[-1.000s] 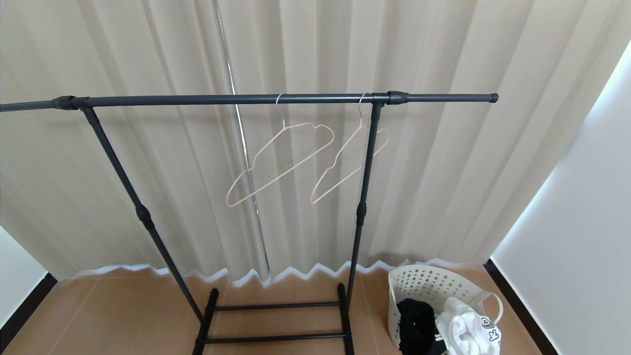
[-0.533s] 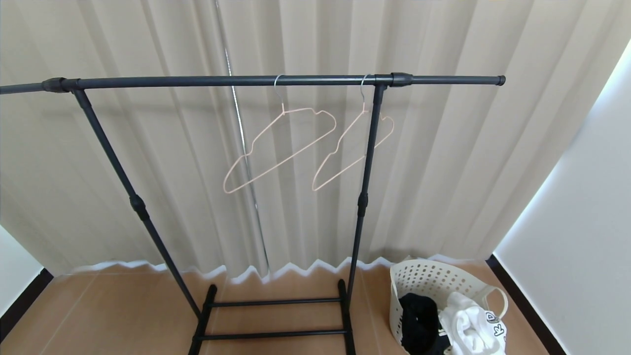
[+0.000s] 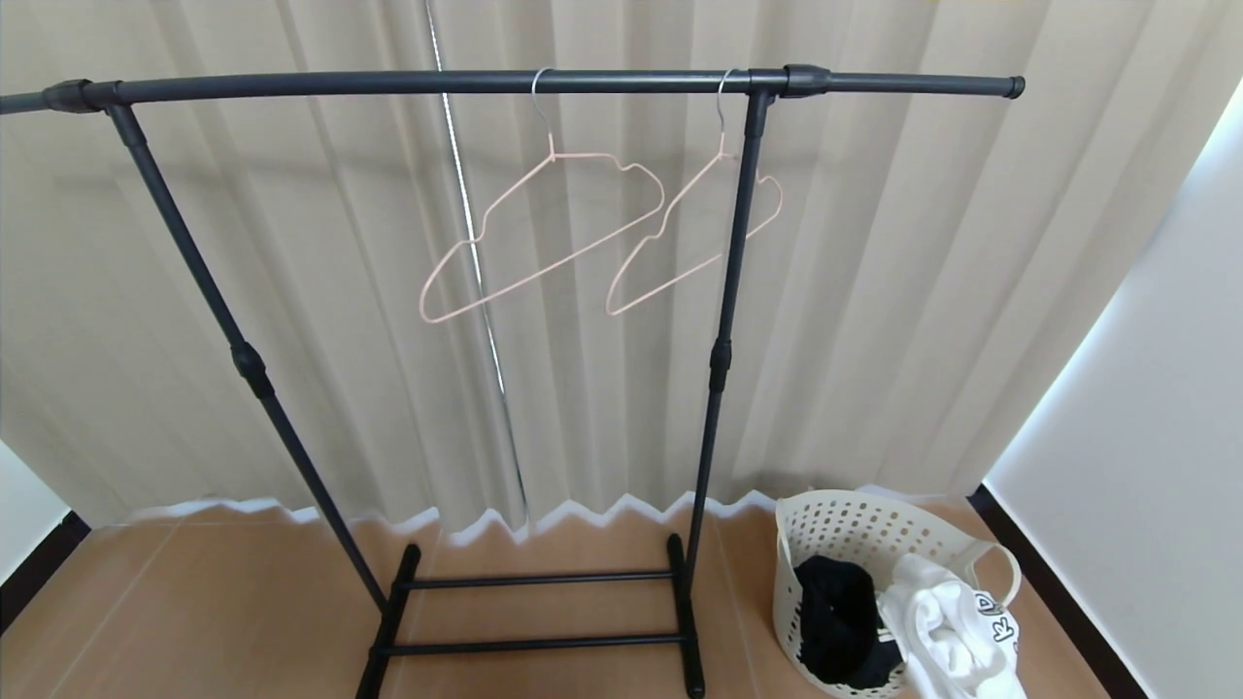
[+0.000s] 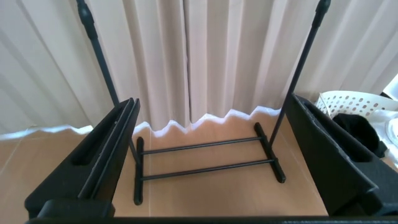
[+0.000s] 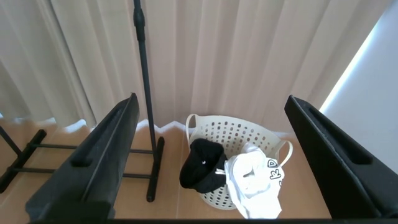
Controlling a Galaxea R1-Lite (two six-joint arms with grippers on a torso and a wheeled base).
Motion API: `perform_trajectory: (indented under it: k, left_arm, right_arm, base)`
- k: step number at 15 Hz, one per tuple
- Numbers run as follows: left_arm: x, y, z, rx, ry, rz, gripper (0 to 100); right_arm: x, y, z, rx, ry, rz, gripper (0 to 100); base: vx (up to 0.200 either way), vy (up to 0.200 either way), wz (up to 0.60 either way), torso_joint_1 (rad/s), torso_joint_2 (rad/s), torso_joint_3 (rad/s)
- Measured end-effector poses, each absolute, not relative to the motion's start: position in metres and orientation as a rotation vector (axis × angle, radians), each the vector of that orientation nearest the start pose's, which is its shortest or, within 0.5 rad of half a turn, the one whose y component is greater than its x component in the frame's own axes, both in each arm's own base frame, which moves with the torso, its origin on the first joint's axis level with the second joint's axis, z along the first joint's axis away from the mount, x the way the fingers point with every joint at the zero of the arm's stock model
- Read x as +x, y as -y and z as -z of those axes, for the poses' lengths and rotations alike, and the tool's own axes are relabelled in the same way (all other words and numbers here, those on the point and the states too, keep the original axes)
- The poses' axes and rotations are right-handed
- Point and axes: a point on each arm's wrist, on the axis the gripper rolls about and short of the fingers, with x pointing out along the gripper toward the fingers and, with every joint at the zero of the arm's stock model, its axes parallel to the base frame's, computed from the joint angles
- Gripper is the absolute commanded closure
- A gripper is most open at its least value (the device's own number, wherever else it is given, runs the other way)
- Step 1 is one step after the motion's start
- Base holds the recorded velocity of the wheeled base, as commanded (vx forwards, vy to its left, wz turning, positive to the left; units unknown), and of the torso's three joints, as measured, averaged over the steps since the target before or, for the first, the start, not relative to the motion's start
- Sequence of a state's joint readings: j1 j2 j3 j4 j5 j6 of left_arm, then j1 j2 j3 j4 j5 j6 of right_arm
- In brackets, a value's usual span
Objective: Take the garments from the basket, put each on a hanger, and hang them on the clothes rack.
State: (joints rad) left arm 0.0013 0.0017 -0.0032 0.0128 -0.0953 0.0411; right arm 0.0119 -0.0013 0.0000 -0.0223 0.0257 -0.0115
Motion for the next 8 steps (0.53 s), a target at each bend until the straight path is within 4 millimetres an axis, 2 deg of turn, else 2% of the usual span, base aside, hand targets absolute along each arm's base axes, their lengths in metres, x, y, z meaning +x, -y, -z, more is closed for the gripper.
perform_trajectory:
  k: [8]
  left_arm:
    - [-0.023,0.0022,-0.0752,0.039,-0.009,0.095,0]
  right_arm:
    - [-0.0229,-0.0003,-0.0778,-0.011,0.025,-0.038,0]
  base:
    - [0.0,0.0,0.0,-0.156,0.5,0.346]
